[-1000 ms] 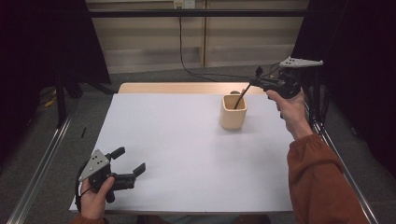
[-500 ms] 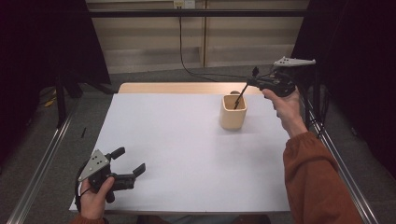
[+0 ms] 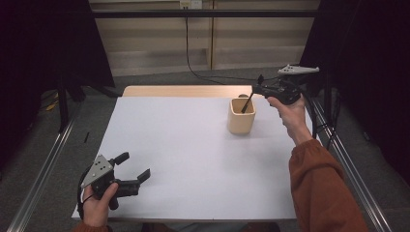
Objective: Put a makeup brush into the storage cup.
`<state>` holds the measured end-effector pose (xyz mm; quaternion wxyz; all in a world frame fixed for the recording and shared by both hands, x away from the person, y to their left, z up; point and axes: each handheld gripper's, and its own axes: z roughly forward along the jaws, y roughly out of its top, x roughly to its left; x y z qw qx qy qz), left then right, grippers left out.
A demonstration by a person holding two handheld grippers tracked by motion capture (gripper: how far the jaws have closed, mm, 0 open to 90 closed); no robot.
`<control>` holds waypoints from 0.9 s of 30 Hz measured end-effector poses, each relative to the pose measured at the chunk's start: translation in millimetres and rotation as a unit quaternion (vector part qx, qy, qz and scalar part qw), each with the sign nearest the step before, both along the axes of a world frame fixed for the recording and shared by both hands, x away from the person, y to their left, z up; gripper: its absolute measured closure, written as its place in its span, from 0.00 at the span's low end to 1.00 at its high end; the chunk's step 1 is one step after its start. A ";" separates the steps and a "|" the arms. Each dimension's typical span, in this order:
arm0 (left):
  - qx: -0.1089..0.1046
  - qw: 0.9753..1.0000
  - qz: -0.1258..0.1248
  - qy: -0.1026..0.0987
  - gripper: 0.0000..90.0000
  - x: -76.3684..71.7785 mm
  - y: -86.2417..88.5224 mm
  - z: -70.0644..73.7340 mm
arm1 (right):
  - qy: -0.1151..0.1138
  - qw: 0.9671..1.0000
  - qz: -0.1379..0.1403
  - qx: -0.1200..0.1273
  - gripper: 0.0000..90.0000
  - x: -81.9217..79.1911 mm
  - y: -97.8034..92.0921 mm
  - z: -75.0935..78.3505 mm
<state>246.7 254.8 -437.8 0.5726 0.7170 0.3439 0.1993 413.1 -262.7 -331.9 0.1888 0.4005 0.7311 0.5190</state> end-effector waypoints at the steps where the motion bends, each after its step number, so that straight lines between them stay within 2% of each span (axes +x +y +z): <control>1: 0.000 1.000 0.000 0.001 0.02 0.1 0.0 -0.1 | 0.001 1.000 0.000 0.001 0.95 0.4 0.3 -1.7; 12: -0.004 1.000 0.006 -0.003 0.02 0.8 1.5 0.5 | 0.015 1.000 0.002 -0.007 0.95 3.7 4.9 -18.5; 18: -0.001 1.000 0.003 -0.002 0.02 0.3 0.0 0.4 | 0.024 1.000 0.004 -0.012 0.95 4.8 6.9 -25.9; 23: 0.010 1.000 -0.005 -0.006 0.02 -0.4 -2.4 0.8 | 0.027 1.000 0.004 -0.014 0.95 4.7 7.0 -31.6; 27: 0.009 1.000 -0.003 -0.005 0.02 -0.2 -2.2 0.4 | 0.034 0.999 0.001 -0.013 0.95 4.5 6.2 -38.7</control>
